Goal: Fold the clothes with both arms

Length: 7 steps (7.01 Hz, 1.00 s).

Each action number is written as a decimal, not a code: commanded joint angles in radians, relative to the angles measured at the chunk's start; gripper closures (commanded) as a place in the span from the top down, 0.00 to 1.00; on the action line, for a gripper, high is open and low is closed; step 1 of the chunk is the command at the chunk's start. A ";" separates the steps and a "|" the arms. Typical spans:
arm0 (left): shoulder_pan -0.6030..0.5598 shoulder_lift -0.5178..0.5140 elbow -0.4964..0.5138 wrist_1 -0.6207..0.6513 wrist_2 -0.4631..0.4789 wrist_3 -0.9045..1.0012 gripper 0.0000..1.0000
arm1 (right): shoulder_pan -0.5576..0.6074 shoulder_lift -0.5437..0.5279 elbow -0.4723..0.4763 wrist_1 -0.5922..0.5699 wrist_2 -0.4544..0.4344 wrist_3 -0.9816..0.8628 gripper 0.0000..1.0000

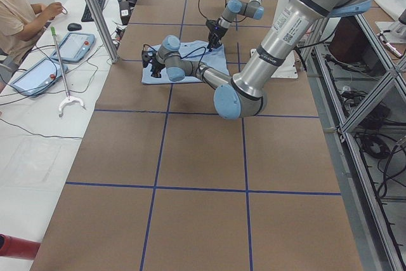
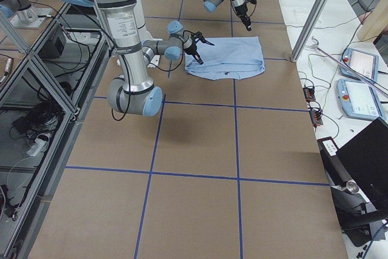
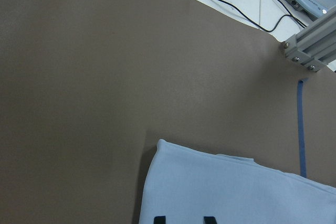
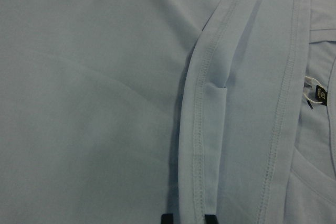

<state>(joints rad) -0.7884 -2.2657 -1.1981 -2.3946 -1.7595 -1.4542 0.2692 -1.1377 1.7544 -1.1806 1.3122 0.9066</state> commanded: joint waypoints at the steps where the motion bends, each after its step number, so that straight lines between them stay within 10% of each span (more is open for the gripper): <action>1: 0.000 0.000 0.000 0.000 -0.002 0.000 0.36 | 0.002 -0.005 -0.001 -0.001 0.002 -0.011 0.00; 7: 0.000 0.000 0.000 0.000 0.000 0.000 0.36 | 0.045 -0.109 0.042 0.015 0.059 -0.025 0.00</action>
<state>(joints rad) -0.7884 -2.2662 -1.1986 -2.3945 -1.7595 -1.4542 0.3118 -1.1999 1.7821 -1.1684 1.3679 0.8780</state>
